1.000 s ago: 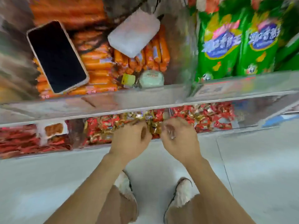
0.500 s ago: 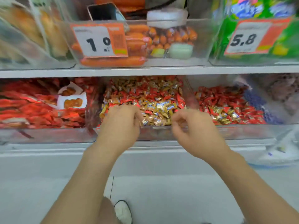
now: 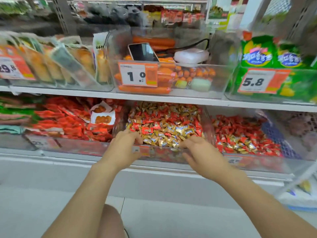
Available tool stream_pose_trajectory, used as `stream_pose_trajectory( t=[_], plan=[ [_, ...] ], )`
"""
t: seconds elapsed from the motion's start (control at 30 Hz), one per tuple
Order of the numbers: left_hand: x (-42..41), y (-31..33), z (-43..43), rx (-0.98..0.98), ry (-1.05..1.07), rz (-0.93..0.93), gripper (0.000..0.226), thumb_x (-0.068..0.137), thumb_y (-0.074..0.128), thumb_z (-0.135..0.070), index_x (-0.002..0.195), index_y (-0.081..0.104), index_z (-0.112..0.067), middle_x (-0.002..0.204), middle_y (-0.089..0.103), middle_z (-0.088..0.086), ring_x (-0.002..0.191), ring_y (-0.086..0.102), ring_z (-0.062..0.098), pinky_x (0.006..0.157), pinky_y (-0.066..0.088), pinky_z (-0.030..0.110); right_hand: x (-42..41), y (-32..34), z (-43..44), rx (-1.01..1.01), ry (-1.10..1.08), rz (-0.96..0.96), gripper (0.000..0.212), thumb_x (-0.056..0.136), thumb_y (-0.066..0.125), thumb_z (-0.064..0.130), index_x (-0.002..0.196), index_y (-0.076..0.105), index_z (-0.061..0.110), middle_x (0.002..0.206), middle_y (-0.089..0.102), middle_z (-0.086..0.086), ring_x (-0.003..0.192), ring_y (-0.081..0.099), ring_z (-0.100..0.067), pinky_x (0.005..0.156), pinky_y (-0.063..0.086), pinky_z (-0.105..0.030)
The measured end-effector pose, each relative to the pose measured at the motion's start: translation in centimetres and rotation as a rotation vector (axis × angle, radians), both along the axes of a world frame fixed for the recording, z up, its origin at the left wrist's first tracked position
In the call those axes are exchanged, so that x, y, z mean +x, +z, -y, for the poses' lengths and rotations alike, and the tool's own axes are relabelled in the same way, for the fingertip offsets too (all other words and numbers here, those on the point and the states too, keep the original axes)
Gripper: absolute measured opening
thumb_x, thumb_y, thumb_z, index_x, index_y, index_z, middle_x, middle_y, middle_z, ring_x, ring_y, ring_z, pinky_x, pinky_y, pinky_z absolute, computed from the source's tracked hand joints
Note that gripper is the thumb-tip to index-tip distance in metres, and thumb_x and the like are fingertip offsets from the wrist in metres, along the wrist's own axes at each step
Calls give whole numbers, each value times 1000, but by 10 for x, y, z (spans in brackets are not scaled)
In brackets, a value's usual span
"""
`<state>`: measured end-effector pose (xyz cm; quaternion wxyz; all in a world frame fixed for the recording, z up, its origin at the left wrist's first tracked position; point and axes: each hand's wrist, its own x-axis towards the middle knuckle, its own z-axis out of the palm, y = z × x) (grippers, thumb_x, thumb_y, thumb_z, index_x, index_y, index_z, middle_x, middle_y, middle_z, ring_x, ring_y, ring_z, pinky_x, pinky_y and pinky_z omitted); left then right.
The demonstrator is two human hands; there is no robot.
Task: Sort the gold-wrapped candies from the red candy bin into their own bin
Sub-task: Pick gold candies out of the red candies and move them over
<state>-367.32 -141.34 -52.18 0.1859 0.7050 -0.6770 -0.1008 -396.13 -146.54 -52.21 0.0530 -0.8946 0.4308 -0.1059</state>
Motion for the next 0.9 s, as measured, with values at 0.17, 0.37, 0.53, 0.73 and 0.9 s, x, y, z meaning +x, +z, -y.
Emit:
stream_pose_trajectory(
  t=[0.17, 0.37, 0.53, 0.73, 0.9],
  plan=[
    [-7, -5, 16, 15, 24, -79, 28, 81, 84, -15, 88, 64, -34, 91, 59, -18, 94, 61, 15, 85, 54, 40, 0, -19, 8, -6, -28, 63, 19, 103, 66, 29, 119, 68, 21, 108, 63, -1, 103, 61, -25, 88, 51, -40],
    [-13, -10, 15, 16, 114, 3, 23, 90, 79, -25, 94, 59, -34, 95, 65, -10, 93, 62, 22, 78, 53, 40, 11, -45, 8, -113, -130, 276, 8, 91, 80, 16, 87, 74, 18, 83, 65, 3, 83, 62, -24, 74, 45, -33],
    [-21, 2, 8, -42, 112, 58, 23, 93, 75, -20, 97, 55, -32, 95, 64, -8, 94, 61, 25, 74, 49, 41, 11, -36, 7, -120, -123, 385, 8, 96, 74, 16, 89, 76, 17, 83, 65, 4, 83, 60, -23, 76, 42, -31],
    [-21, 6, -13, -97, 51, 93, 34, 90, 77, -15, 93, 49, -34, 92, 61, -12, 90, 58, 18, 77, 52, 45, 9, -22, -9, -35, -101, 383, 18, 100, 70, 21, 82, 74, 21, 80, 57, 7, 80, 52, -17, 72, 39, -33],
    [-24, 0, -27, -59, 73, 117, 35, 85, 79, -14, 85, 48, -32, 87, 60, -12, 85, 58, 18, 68, 52, 42, 6, -24, -35, -19, -37, 293, 25, 105, 62, 25, 81, 68, 21, 87, 62, 4, 85, 56, -19, 74, 40, -34]
  ],
)
